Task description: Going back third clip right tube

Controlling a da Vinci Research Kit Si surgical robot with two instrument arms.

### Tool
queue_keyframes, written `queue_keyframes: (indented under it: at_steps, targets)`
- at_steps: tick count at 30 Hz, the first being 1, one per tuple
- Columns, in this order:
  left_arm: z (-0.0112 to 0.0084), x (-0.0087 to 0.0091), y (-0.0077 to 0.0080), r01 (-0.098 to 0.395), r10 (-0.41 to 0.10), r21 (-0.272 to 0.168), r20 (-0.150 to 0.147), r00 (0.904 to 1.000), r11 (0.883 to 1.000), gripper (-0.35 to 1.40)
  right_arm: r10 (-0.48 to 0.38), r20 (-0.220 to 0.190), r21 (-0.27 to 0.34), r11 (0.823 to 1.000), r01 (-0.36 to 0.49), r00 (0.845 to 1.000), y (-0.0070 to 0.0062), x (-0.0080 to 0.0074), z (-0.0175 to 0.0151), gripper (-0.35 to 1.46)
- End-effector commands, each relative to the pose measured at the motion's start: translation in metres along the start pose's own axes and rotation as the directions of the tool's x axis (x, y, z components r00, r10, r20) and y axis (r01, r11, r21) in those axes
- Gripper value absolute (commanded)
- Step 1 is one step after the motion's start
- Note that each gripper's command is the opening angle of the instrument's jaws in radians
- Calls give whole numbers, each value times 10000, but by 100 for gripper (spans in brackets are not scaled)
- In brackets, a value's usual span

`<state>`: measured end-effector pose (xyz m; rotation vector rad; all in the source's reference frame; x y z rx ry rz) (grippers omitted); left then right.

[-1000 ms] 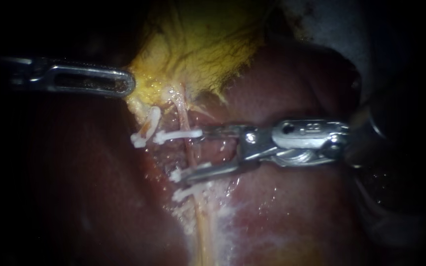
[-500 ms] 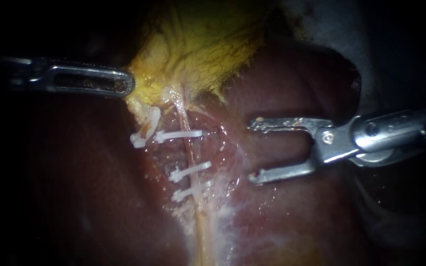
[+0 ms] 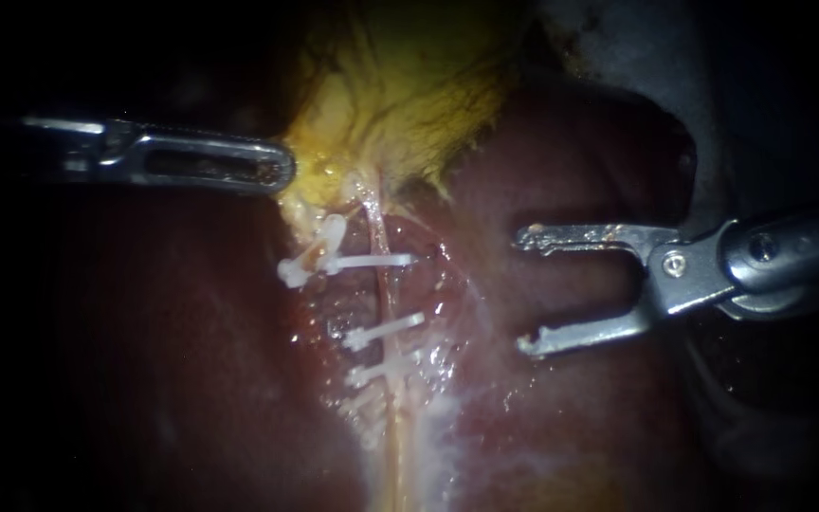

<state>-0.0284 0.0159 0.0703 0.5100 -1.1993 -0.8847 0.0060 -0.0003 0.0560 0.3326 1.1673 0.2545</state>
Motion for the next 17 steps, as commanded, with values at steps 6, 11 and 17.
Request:
queue_keyframes:
  at_steps: [6,11,17]
  targets:
    - [23,8,5,-103,103,77,-69,9999,9999,-35,0,-1,8,10000,0,10000,0,-1,-3,61]
    - [26,8,8,-108,109,102,-108,9999,9999,-35,-1,-3,18,10000,1,10000,0,-1,-5,61]
    - [23,8,8,-105,106,117,-114,9999,9999,-35,1,-1,11,10000,-1,10000,0,-1,-5,61]
